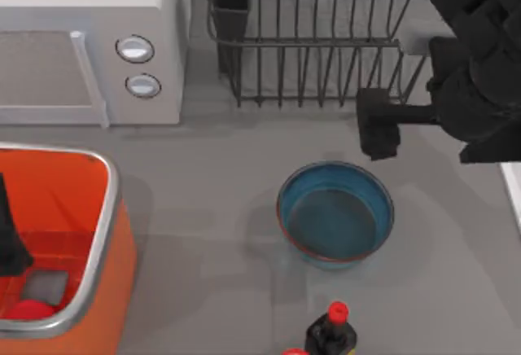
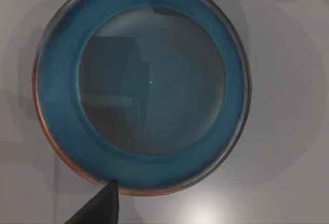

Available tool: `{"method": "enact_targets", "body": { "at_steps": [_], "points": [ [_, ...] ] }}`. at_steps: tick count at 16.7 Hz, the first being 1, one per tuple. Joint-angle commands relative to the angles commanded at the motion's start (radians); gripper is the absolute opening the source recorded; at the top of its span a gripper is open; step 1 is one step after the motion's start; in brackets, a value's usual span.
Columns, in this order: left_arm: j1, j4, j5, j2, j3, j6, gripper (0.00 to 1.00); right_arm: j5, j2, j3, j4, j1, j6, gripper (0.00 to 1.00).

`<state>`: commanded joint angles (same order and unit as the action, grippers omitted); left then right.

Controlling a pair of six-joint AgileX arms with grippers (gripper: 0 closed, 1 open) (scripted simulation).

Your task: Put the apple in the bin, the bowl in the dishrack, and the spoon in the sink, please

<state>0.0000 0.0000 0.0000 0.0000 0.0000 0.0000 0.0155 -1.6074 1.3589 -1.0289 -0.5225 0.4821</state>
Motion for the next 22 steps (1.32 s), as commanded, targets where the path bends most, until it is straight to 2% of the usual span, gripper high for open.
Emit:
{"method": "enact_targets", "body": {
  "at_steps": [5,13,16,22],
  "points": [
    [0.0,0.0,0.0,0.0,0.0,0.0,1.0,-0.014,-0.283,0.23,-0.195,0.007,0.039,1.0],
    [0.0,0.0,0.0,0.0,0.0,0.0,1.0,-0.016,-0.325,0.255,-0.222,0.01,0.042,1.0],
    [0.0,0.0,0.0,0.0,0.0,0.0,1.0,-0.017,-0.343,0.202,-0.156,0.012,0.044,1.0],
    [0.0,0.0,0.0,0.0,0.0,0.0,1.0,-0.017,-0.41,0.026,0.098,0.011,0.046,1.0]
  ]
}}
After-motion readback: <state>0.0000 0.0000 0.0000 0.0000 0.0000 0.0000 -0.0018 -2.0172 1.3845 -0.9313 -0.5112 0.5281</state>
